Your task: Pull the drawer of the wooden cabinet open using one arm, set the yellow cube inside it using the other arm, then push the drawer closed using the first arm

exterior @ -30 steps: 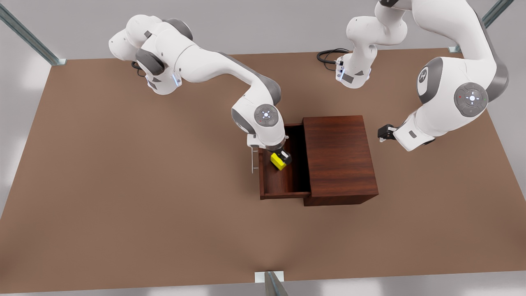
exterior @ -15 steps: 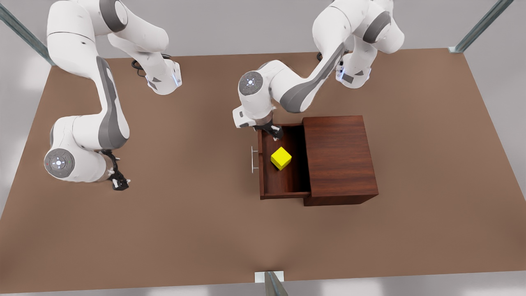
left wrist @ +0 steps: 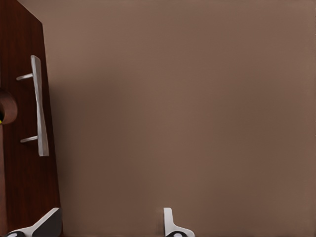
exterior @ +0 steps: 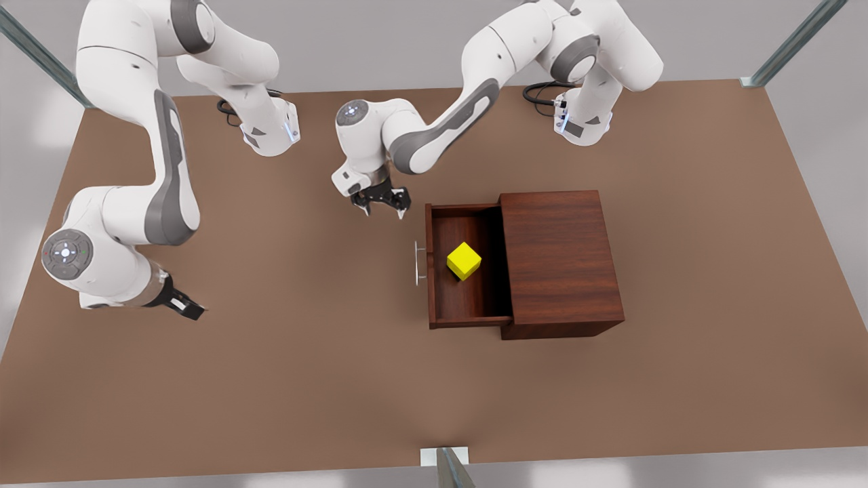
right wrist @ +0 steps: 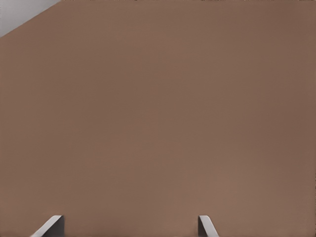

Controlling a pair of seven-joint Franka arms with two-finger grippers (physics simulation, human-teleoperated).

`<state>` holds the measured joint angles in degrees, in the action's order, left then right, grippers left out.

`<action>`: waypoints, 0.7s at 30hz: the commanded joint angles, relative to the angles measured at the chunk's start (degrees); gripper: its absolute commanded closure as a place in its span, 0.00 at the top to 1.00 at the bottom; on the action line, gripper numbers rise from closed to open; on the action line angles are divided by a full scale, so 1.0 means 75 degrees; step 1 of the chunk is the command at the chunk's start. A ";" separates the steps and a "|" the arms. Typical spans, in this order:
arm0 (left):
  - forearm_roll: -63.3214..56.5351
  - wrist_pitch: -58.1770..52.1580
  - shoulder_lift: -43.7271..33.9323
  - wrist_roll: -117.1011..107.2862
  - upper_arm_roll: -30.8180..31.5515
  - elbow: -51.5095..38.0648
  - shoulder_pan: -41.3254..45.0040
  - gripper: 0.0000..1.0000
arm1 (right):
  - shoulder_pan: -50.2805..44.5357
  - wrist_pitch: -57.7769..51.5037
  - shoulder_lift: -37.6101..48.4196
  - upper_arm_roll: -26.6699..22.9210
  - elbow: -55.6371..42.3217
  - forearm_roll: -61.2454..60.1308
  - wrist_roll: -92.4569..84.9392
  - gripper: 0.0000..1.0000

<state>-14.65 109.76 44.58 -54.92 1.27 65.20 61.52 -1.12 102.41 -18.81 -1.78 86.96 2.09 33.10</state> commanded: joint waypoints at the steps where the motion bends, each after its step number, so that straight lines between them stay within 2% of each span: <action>1: -0.0086 0.0306 0.0102 -0.1702 0.0065 -0.0009 0.0012 1.00 | -0.0307 0.0091 0.0024 -0.0384 -0.0005 -0.0571 -0.4191 1.00; 5: -0.0098 0.0248 0.0407 -0.0894 0.0042 -0.0091 0.0059 1.00 | -0.0190 0.0080 0.0012 -0.0419 -0.0215 -0.0536 -0.4167 1.00; 8: -0.0121 0.0435 0.1145 -0.0283 -0.0345 -0.1075 0.0024 1.00 | -0.0214 0.0080 -0.0012 -0.0384 -0.0227 -0.0501 -0.4003 1.00; 11: -0.0133 0.0564 0.1485 0.0080 -0.0427 -0.1580 -0.0117 1.00 | -0.0202 0.0080 -0.0012 -0.0384 -0.0239 -0.0501 -0.4003 1.00; 21: -0.0133 0.0576 0.1532 0.0478 -0.0814 -0.1568 -0.0293 1.00 | -0.0202 0.0080 -0.0012 -0.0384 -0.0239 -0.0489 -0.4003 1.00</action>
<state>-15.58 114.08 56.17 -54.88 -4.80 53.44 59.45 -2.64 103.00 -18.96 -4.65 85.27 -1.54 12.32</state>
